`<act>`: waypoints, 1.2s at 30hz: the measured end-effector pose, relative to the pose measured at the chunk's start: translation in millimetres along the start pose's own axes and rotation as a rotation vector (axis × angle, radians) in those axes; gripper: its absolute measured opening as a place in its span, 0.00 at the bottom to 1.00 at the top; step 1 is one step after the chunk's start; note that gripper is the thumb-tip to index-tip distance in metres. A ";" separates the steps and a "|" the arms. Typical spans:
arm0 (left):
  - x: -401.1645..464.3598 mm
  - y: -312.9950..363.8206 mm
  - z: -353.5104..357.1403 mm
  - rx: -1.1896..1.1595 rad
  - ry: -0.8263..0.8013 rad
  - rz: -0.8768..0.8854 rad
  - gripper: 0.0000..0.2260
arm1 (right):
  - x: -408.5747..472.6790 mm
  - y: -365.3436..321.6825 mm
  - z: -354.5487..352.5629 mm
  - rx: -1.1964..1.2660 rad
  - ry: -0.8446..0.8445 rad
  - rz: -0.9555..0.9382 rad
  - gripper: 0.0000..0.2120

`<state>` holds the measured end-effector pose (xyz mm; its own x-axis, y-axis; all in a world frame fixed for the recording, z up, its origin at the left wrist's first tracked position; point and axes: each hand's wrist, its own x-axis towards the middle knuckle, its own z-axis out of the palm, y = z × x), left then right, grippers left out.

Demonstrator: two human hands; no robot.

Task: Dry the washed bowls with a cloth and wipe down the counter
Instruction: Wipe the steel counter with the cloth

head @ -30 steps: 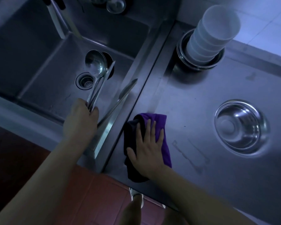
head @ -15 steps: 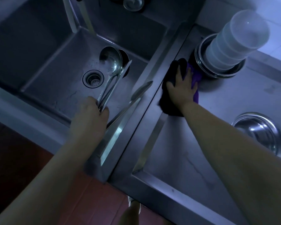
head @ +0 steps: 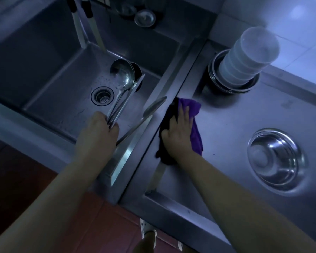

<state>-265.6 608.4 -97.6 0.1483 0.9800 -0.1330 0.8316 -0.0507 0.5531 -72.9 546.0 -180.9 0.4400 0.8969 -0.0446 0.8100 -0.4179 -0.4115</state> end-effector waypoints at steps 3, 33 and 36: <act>-5.5 -3.1 -8.4 0.044 -0.011 -0.001 0.09 | -49.2 -16.4 14.0 0.009 -0.065 -0.023 0.28; -153.8 141.4 101.4 0.102 -0.262 0.309 0.09 | -288.8 151.5 -71.5 0.071 -0.116 -0.040 0.13; -183.8 163.1 125.4 0.110 -0.291 0.312 0.09 | -313.1 191.0 -88.9 0.063 -0.089 0.013 0.13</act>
<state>-90.1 395.9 -86.0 0.5328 0.8202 -0.2082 0.7727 -0.3713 0.5148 -21.5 172.4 -164.5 0.4120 0.9018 -0.1303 0.7771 -0.4224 -0.4665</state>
